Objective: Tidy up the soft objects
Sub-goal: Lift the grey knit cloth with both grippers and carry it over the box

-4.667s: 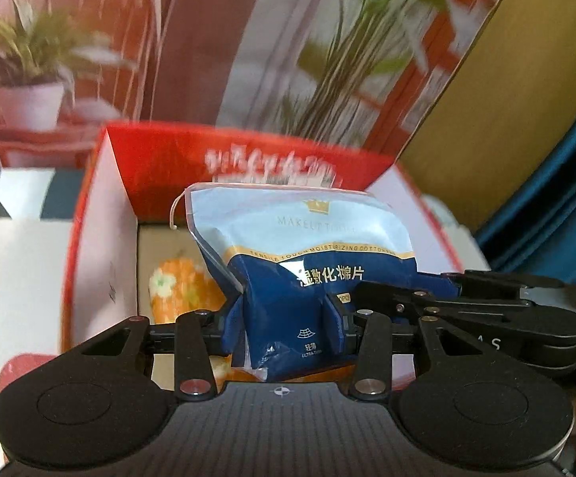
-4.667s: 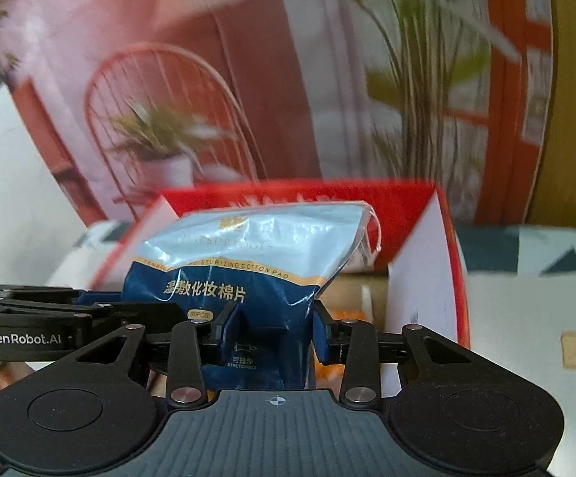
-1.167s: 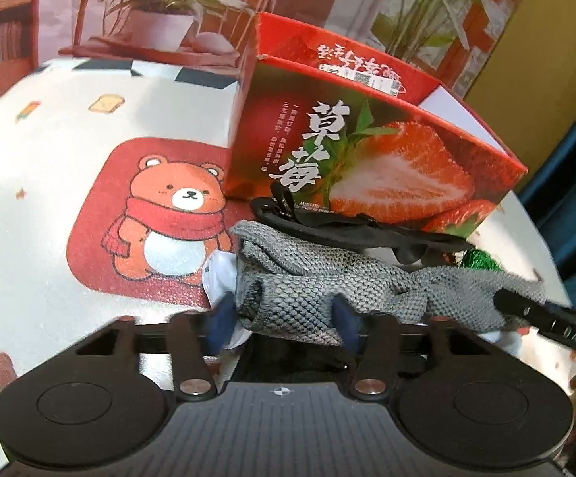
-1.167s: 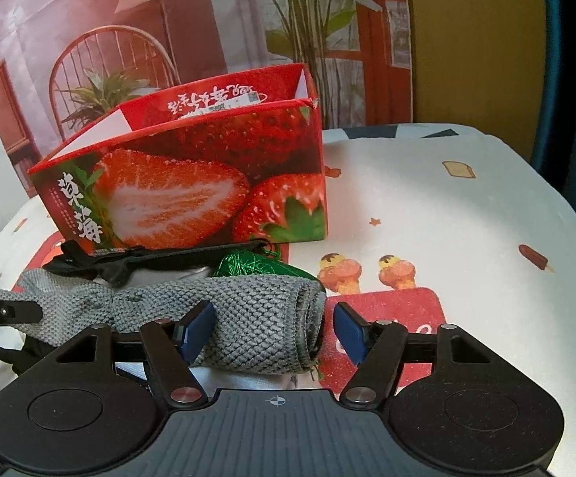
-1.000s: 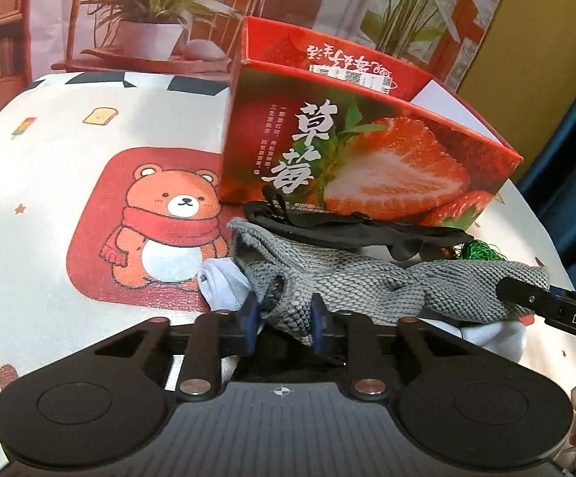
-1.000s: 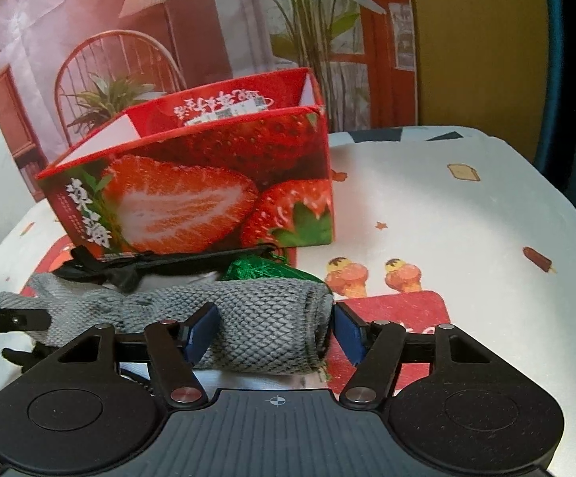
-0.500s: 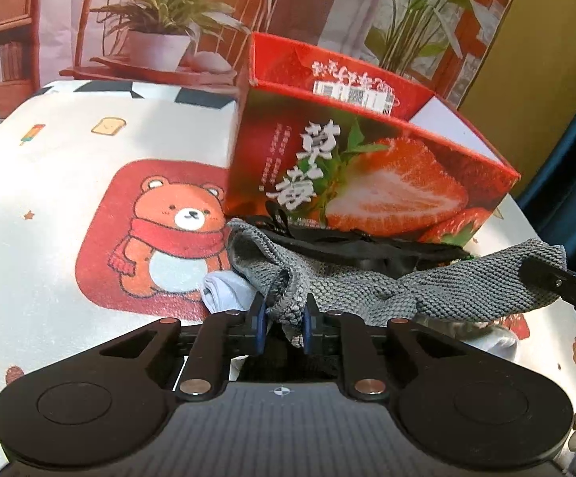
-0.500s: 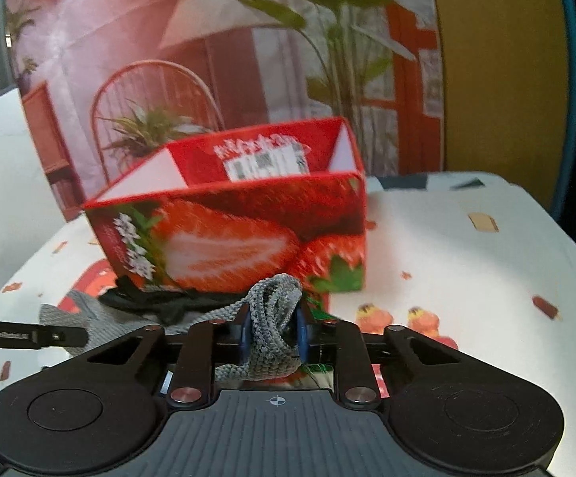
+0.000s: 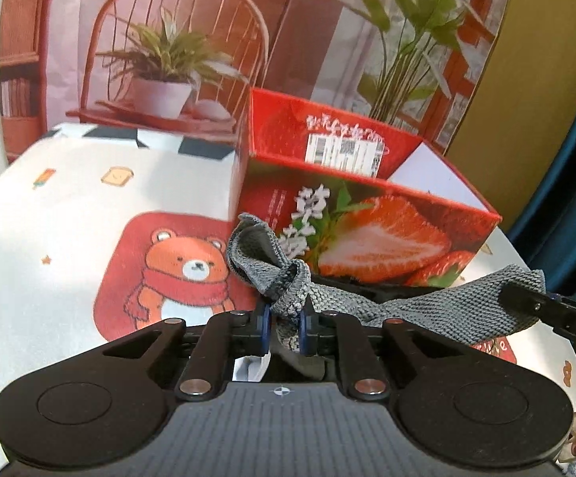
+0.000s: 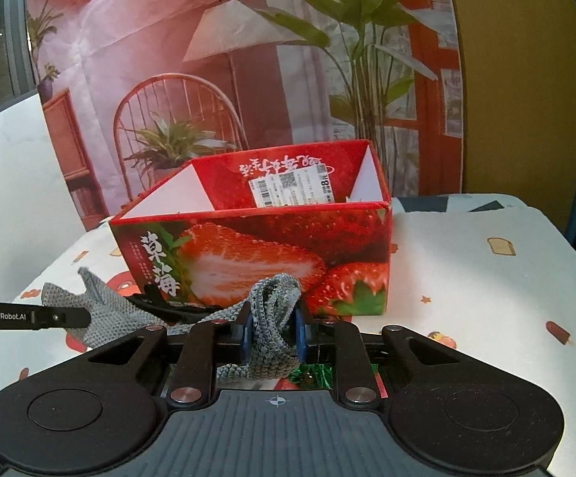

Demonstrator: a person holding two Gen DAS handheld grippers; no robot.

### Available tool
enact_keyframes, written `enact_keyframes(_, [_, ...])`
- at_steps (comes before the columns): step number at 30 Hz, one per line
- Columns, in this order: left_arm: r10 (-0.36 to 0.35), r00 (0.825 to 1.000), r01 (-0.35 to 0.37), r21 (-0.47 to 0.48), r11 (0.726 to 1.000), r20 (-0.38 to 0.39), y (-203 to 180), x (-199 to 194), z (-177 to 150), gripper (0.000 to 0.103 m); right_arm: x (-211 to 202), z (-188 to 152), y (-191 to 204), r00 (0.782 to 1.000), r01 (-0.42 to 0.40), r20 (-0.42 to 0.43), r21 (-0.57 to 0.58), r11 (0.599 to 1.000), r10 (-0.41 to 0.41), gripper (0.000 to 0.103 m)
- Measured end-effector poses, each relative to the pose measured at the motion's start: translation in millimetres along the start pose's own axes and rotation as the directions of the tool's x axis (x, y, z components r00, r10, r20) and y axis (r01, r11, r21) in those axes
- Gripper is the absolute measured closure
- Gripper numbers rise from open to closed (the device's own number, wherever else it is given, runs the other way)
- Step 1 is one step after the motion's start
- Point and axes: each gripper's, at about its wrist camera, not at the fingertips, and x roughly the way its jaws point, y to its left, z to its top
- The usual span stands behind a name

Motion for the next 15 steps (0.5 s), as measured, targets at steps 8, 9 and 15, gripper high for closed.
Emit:
enact_keyframes(8, [-0.005,0.994,0.004,0.006,1.000,0.111,-1,-27,20,0.090,-5,20,6,0.998,-0.039,0.056,-0.023,0.999,0.040,0.085])
enact_keyframes(9, [-0.006,0.992,0.006,0.007,1.000,0.124,-2,-30,24,0.090,-5,24,7,0.997,-0.044,0.066,-0.028,0.999,0.045,0.085])
enact_keyframes(15, [-0.029,0.982,0.021,0.042,0.999,0.187,-13,-40,52,0.090,-6,55,8,0.990,-0.054,0.128,-0.053,0.997,0.060,0.085])
